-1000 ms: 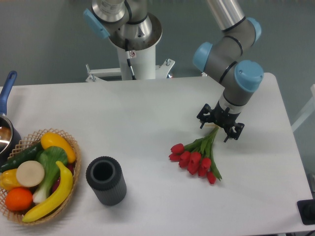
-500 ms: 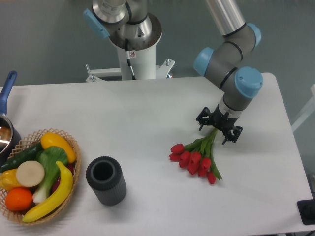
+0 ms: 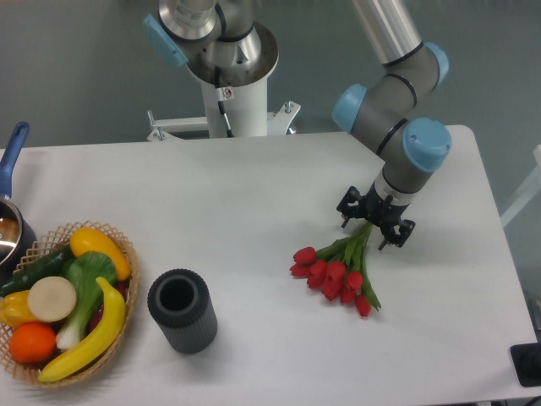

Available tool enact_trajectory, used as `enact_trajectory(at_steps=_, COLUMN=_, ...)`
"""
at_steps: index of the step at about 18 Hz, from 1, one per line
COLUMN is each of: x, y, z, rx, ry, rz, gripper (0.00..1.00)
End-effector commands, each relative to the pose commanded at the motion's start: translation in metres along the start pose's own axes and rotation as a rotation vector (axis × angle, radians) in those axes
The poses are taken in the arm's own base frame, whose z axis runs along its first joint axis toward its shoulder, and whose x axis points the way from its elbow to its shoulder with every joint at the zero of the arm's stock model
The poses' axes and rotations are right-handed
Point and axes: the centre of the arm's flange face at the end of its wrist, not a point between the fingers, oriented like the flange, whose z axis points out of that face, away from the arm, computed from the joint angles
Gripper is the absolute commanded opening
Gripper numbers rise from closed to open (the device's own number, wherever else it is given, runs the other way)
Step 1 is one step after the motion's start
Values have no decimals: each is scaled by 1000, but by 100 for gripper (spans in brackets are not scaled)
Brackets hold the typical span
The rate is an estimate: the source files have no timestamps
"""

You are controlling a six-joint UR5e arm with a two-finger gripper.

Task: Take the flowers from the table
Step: 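Close the gripper around the tulip stems, then lift the gripped red tulip bouquet up off the table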

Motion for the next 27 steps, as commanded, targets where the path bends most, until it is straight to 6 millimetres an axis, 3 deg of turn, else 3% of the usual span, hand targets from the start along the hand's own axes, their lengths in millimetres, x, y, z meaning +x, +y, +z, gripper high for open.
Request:
enact_trajectory(at_steps=9, x=3, y=-5, z=1, rx=3, ry=4, rz=7, gripper=39)
enact_trajectory(at_steps=10, x=3, y=-5, z=1, rx=3, ry=5, rz=7, gripper=32)
enact_trajectory(at_steps=20, x=3, y=-4, z=-4, rx=4, ry=1, rz=5, gripper=28)
enact_trajectory(at_steps=23, x=5, y=-6, z=-21, rx=11, ry=-25, rz=7, gripper=28)
enact_trajectory(at_steps=27, x=11, y=-10, z=-68, rx=27, ry=-105, rz=17, gripper=28)
